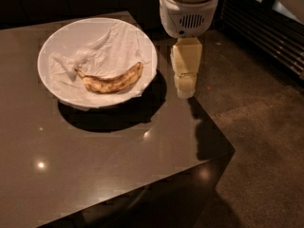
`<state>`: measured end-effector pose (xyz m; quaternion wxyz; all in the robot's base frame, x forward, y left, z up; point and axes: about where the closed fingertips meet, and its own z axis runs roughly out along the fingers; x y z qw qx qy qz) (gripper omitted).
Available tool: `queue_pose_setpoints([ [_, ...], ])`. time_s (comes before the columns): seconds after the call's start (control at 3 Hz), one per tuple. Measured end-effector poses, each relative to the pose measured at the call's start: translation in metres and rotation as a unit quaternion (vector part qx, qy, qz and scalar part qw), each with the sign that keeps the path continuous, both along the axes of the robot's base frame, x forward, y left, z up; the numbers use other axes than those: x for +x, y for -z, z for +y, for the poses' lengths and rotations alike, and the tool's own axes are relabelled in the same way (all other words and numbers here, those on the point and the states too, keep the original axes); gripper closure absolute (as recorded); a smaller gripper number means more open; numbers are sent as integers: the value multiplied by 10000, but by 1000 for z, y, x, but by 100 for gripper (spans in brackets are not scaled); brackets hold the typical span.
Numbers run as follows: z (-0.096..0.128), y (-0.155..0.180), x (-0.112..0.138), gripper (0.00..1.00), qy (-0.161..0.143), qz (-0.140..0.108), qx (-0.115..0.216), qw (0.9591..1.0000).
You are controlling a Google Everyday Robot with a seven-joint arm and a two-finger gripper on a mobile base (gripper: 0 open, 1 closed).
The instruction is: Pick banana from white bowl
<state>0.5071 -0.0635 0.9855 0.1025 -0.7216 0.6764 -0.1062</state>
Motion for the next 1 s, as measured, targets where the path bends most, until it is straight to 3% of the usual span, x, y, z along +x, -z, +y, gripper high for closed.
queue_pose_setpoints([
  [0.33,5,-4,3,0,-31,-120,76,9999],
  [1.0,37,0,33,0,-407,30,367,9985],
])
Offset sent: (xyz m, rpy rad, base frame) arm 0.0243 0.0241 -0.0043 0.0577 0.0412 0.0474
